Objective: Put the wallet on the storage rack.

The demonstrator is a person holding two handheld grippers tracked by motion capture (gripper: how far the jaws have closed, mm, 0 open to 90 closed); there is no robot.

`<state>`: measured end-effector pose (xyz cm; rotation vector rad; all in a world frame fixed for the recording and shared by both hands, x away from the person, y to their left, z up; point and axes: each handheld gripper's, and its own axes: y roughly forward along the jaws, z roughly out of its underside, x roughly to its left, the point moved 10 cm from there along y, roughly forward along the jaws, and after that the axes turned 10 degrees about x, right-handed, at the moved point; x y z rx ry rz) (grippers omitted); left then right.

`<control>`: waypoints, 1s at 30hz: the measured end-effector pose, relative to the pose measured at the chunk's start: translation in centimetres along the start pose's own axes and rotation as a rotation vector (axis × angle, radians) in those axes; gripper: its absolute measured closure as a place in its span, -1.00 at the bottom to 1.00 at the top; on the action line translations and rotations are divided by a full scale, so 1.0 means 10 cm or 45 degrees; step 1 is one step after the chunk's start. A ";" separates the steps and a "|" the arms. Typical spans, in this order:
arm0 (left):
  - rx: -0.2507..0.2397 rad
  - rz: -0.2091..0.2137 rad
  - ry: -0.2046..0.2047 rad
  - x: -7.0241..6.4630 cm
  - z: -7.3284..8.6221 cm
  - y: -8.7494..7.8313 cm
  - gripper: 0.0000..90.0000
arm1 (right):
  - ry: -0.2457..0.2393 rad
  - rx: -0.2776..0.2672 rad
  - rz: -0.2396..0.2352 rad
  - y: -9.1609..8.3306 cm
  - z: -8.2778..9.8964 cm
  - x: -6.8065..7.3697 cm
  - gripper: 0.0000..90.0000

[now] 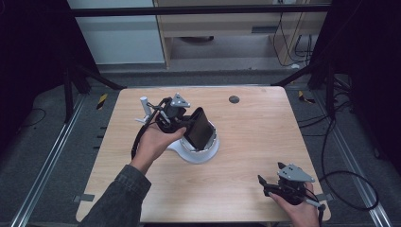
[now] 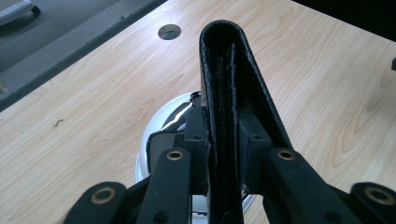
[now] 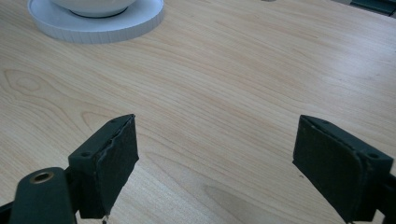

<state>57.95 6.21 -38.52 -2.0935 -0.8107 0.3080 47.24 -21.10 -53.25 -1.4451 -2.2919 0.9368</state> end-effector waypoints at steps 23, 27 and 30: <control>-0.092 -0.080 -0.038 0.08 -0.01 -0.25 0.21 | 0.001 0.006 -0.004 0.00 0.01 0.00 -0.70; -0.128 -0.095 -0.027 0.07 -0.03 -0.39 0.18 | -0.001 0.011 -0.005 0.00 0.01 0.01 -0.70; -0.158 -0.102 -0.016 0.06 -0.05 -0.50 0.13 | -0.003 0.012 -0.004 0.00 0.01 0.01 -0.70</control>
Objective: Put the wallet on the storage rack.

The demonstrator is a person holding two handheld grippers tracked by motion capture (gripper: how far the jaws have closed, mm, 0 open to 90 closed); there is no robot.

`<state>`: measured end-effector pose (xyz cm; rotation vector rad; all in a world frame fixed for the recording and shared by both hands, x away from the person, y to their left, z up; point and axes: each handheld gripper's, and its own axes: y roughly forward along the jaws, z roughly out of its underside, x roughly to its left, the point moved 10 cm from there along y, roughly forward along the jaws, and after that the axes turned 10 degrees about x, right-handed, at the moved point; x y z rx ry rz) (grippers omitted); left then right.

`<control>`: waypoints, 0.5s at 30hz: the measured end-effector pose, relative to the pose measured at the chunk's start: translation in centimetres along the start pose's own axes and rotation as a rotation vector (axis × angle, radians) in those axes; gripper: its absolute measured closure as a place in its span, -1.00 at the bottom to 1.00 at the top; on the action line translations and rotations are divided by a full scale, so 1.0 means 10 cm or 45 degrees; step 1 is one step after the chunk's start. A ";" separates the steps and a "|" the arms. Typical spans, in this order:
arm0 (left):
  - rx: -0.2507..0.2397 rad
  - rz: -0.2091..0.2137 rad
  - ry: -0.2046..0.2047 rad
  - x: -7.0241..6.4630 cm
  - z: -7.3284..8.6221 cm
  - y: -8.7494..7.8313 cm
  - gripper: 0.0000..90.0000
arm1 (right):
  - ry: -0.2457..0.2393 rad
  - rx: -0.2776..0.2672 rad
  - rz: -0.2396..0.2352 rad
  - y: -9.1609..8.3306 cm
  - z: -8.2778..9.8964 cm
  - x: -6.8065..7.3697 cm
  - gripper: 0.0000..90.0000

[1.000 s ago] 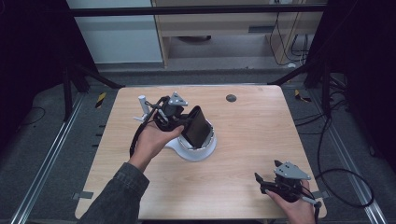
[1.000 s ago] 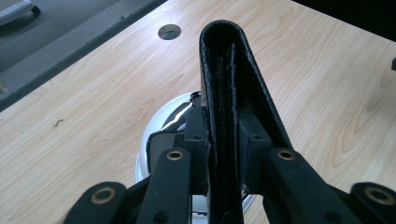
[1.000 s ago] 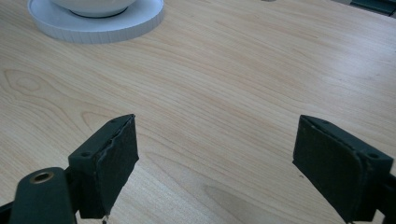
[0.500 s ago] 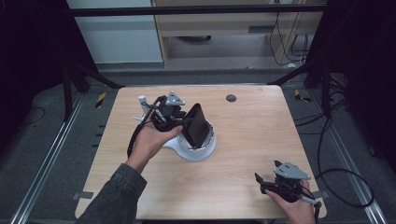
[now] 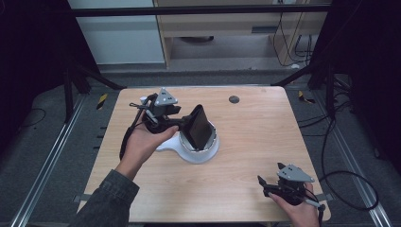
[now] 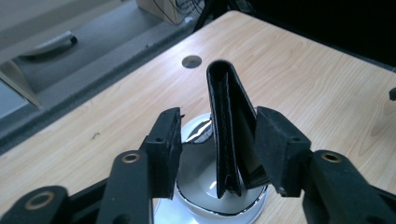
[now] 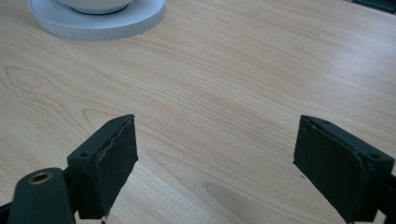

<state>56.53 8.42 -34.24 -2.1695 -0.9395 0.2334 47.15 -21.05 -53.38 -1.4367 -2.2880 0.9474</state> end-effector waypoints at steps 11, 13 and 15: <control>-0.082 -0.016 0.014 0.00 0.01 -0.26 -0.48 | -0.008 0.006 -0.002 0.01 0.01 0.01 -0.71; -0.096 -0.005 0.005 -0.05 0.04 -0.31 -0.63 | -0.008 0.004 0.000 0.00 0.01 0.01 -0.71; -0.111 0.001 0.007 -0.10 0.08 -0.38 -0.71 | -0.008 0.008 0.000 0.01 0.01 0.01 -0.72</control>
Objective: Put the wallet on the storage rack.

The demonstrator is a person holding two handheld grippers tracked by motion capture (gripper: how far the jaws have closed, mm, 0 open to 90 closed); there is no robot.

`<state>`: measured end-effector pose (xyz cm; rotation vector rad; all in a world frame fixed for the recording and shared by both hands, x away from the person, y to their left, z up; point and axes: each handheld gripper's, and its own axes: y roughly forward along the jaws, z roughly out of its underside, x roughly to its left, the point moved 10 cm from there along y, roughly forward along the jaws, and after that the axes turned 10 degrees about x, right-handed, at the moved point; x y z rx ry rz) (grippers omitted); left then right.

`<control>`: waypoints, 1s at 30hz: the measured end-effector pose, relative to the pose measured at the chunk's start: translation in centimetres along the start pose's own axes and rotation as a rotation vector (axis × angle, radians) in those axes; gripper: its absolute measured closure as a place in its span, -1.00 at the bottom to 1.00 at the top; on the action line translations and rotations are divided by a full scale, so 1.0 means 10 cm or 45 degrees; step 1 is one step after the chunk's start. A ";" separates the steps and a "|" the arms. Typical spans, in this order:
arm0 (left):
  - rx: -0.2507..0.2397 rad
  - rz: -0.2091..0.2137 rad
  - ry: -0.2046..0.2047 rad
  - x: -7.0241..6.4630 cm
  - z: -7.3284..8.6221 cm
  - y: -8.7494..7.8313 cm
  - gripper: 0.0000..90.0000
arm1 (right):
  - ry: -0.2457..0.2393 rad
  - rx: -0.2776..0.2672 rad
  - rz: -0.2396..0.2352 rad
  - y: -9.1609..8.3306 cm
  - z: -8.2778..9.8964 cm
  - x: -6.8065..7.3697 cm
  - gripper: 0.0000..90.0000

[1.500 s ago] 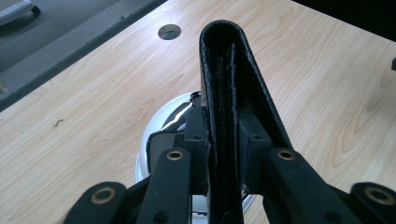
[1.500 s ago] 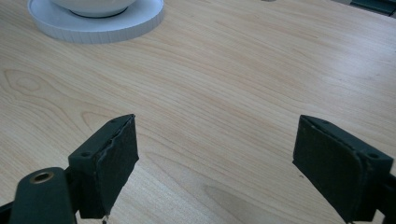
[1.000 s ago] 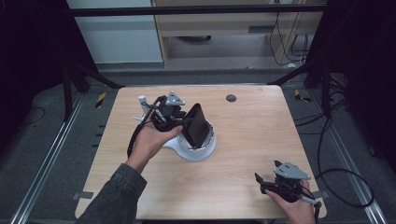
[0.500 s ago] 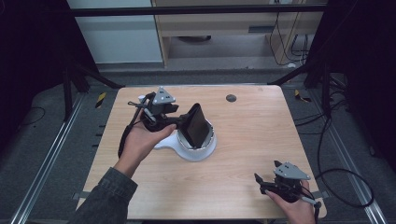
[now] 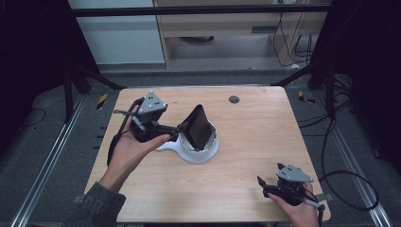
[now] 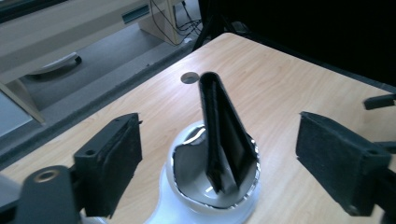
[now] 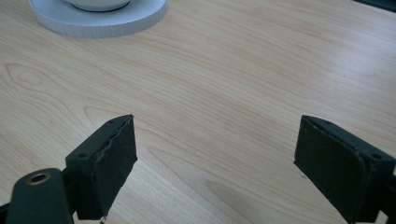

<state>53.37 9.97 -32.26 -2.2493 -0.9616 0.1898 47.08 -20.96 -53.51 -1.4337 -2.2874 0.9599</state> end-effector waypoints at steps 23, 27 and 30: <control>0.046 0.027 -0.087 -0.14 1.39 -0.01 -0.85 | 0.000 0.083 -0.072 0.15 0.04 0.13 -0.85; 0.106 -0.038 -0.156 -0.01 1.83 0.14 -0.85 | 0.002 0.098 -0.081 0.18 0.06 0.14 -0.87; 0.142 -0.091 -0.205 0.11 2.07 0.23 -0.85 | -0.004 0.111 -0.091 0.20 0.08 0.15 -0.90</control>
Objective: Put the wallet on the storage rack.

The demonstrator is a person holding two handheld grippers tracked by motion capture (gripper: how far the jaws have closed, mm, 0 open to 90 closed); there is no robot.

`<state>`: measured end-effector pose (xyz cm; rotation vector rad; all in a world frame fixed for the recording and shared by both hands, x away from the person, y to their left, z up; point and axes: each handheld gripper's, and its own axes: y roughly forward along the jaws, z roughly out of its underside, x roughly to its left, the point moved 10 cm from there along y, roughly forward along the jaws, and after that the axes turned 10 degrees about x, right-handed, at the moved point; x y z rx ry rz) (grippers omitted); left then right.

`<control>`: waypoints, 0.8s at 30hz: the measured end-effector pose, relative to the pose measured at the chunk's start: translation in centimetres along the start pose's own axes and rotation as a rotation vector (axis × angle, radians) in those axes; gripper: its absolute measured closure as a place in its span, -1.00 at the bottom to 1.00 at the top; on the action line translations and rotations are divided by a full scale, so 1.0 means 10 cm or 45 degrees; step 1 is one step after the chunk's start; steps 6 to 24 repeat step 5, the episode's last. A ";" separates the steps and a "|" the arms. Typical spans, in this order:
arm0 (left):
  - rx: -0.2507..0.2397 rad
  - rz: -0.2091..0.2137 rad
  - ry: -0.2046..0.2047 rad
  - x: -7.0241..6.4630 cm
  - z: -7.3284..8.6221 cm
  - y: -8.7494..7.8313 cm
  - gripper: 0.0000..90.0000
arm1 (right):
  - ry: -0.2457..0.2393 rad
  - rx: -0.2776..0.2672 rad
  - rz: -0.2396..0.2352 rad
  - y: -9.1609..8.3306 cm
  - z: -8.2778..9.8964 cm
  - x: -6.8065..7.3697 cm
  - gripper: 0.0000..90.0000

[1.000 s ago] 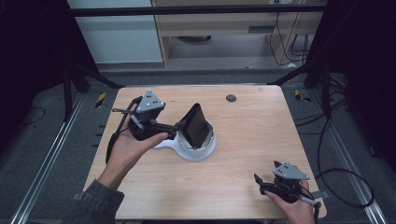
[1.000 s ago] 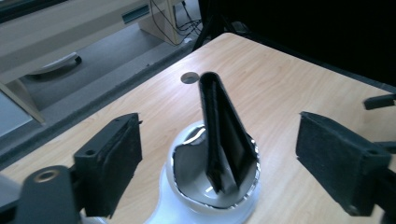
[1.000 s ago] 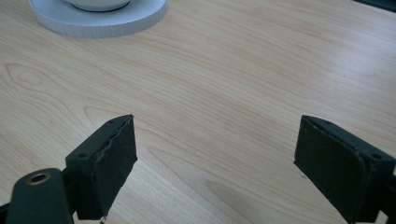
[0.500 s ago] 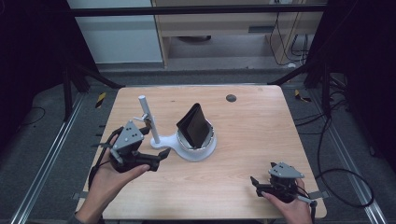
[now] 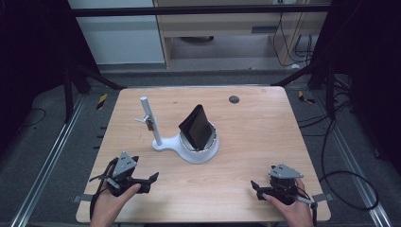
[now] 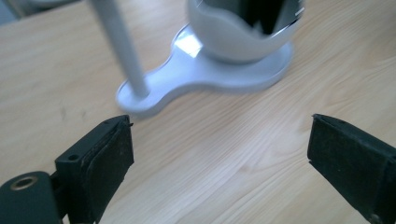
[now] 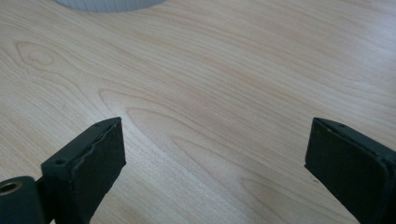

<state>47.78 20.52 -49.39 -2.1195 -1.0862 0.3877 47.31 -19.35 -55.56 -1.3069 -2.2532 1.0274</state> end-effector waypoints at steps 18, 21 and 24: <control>0.093 -0.079 -0.085 0.33 0.39 0.17 -0.84 | 0.029 0.035 -0.036 0.04 0.05 0.01 -0.90; 0.093 -0.079 -0.085 0.33 0.39 0.17 -0.84 | 0.029 0.035 -0.036 0.04 0.05 0.01 -0.90; 0.093 -0.079 -0.085 0.33 0.39 0.17 -0.84 | 0.029 0.035 -0.036 0.04 0.05 0.01 -0.90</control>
